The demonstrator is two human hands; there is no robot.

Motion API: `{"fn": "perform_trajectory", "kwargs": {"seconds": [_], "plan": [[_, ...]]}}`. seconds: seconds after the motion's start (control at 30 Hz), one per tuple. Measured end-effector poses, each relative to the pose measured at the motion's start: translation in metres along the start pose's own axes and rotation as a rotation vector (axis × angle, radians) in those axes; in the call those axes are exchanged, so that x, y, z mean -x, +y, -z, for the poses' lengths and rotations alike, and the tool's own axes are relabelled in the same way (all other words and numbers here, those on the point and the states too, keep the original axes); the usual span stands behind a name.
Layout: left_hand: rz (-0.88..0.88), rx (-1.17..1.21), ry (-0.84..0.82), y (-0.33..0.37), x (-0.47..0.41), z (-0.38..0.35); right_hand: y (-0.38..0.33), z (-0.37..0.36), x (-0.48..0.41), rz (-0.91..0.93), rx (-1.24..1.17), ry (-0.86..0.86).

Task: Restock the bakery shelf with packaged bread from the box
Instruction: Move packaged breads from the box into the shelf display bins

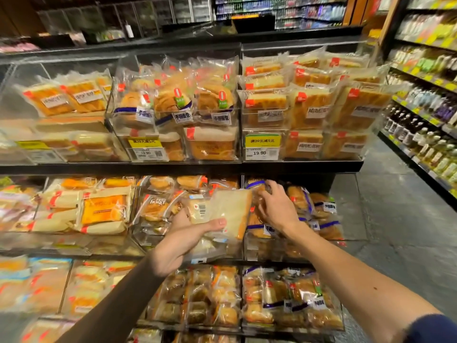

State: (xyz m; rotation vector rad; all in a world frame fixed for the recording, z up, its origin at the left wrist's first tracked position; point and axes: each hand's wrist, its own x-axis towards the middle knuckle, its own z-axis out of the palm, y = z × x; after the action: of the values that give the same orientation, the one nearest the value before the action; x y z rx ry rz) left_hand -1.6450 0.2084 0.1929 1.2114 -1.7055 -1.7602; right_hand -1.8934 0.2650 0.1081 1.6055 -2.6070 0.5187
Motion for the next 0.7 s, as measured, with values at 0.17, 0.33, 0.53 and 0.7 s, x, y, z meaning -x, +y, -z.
{"fn": "perform_trajectory", "kwargs": {"seconds": [0.17, 0.33, 0.53, 0.7], "plan": [[0.018, -0.001, 0.022, 0.005, -0.002, -0.005, -0.007, 0.028, 0.019, -0.023, -0.190, 0.107], [-0.020, 0.008, 0.081, 0.008, -0.005, 0.001, -0.065, 0.088, 0.053, -0.263, -1.030, -0.296], [-0.075, 0.021, 0.127, 0.001, 0.007, 0.026, -0.114, 0.086, 0.066, -0.263, -1.264, -0.425], [-0.042, 0.181, 0.158, -0.016, 0.026, 0.083, -0.156, 0.067, 0.063, -0.282, -1.306, -0.523]]}}
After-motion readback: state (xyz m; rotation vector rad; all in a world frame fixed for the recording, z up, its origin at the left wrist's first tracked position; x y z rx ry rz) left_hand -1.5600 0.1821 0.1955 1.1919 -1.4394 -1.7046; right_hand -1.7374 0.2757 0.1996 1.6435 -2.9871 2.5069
